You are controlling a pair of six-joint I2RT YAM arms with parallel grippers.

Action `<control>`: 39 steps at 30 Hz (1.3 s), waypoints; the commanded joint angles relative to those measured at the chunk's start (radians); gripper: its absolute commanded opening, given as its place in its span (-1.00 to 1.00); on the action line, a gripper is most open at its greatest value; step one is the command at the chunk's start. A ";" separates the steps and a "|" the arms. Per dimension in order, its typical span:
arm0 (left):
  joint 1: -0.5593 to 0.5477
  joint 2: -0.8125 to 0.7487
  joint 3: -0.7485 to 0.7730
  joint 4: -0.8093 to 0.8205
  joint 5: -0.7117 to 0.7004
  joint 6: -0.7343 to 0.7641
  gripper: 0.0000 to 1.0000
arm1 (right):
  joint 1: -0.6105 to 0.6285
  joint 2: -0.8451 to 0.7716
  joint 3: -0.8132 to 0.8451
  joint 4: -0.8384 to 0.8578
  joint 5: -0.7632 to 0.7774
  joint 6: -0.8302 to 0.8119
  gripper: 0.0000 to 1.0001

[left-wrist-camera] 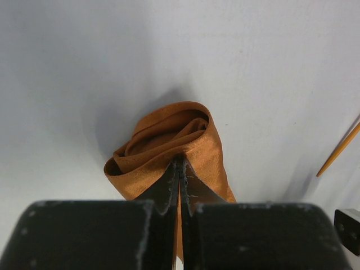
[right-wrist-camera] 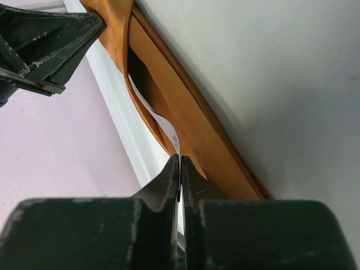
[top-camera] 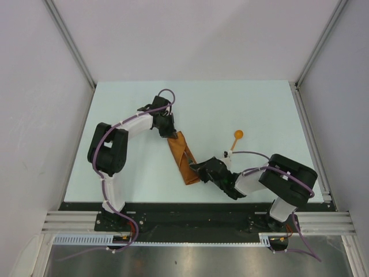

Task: Fold the napkin into a case and place the utensils inside
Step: Insert the fork into the folded napkin, then pick up the spoon from the center of the board.

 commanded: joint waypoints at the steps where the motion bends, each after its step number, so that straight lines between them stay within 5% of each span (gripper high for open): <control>1: -0.006 -0.017 0.006 0.007 -0.015 0.010 -0.99 | 0.007 0.032 0.036 0.055 0.076 0.050 -0.88; 8: -0.006 -0.024 -0.001 0.007 -0.018 0.006 -0.99 | 0.017 0.053 0.050 0.023 0.103 0.075 -0.70; 12: -0.006 -0.043 -0.002 0.002 -0.031 0.003 -0.89 | 0.010 0.052 0.050 0.017 0.019 0.043 0.00; 15: -0.006 -0.074 -0.004 0.011 -0.036 -0.005 -0.69 | 0.012 -0.028 0.026 -0.050 -0.059 -0.016 0.19; 19: -0.008 -0.118 -0.013 0.024 -0.032 -0.016 -0.23 | 0.014 -0.247 0.035 -0.361 -0.101 -0.175 0.45; 24: -0.014 -0.184 -0.025 0.002 -0.019 0.001 -0.02 | -0.031 -0.636 0.075 -0.874 -0.093 -0.368 0.72; 27: -0.029 -0.263 -0.071 0.019 0.024 0.016 0.02 | -0.300 -0.707 0.102 -1.113 -0.159 -0.632 0.79; 29: -0.063 -0.324 -0.097 0.034 0.089 0.035 0.09 | -0.528 -0.683 0.143 -1.198 -0.209 -0.869 0.79; 32: -0.150 -0.397 -0.129 0.004 0.091 0.072 0.10 | -0.673 -0.580 0.272 -1.232 -0.159 -1.045 0.79; 39: -0.241 -0.601 -0.318 0.076 0.110 0.004 0.10 | -0.728 -0.206 0.551 -1.167 -0.122 -1.154 0.65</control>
